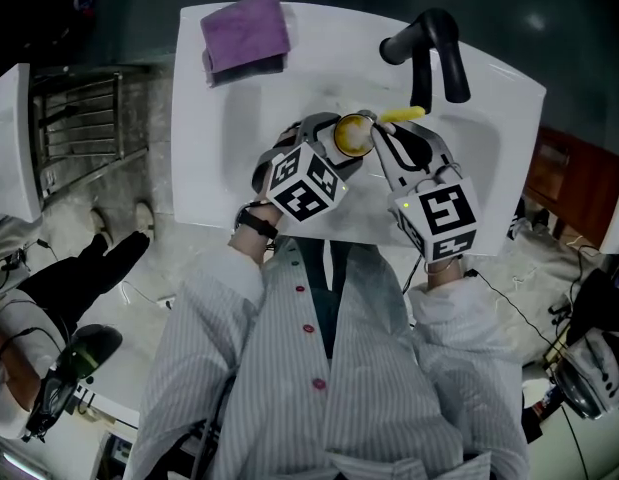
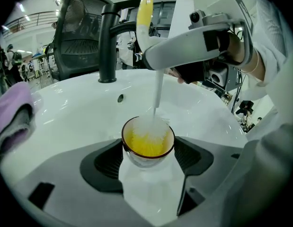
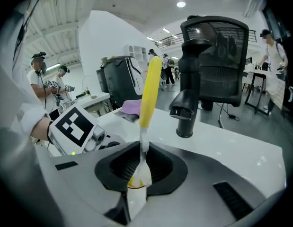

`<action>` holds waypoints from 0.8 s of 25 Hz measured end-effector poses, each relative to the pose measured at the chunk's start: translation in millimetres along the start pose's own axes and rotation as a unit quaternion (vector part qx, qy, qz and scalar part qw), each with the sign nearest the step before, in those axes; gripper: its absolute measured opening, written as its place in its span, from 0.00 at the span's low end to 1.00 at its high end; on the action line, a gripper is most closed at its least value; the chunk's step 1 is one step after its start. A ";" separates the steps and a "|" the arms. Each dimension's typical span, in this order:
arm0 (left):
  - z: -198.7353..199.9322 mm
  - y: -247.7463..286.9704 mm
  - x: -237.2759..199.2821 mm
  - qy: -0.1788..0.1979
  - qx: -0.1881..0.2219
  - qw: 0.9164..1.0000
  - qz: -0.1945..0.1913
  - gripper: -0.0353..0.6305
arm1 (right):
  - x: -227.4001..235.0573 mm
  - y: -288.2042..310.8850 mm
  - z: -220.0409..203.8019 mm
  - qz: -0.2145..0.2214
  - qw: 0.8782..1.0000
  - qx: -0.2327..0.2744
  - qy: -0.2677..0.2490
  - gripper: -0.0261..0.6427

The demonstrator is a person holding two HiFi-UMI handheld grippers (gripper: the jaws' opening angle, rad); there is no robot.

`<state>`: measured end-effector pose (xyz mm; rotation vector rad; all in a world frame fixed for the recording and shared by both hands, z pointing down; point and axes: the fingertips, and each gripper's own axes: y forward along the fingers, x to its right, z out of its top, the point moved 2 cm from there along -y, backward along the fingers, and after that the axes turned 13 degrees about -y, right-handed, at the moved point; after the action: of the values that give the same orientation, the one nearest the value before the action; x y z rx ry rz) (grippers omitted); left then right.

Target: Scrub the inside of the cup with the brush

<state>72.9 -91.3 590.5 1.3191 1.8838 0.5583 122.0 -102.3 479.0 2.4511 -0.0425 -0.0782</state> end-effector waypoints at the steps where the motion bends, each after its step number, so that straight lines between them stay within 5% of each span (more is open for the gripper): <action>1: -0.4 0.4 -0.1 0.000 0.000 1.000 0.000 0.58 | -0.6 -2.6 -2.7 0.001 1.000 -0.002 0.002 0.13; 20: -4.2 3.2 -2.1 -0.007 -0.010 1.000 0.010 0.58 | -9.7 -37.8 -19.3 0.049 0.984 0.032 0.168 0.12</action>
<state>71.9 -91.8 596.1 1.3272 1.8505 0.5769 114.1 -60.4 470.2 2.4889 -0.0161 0.3845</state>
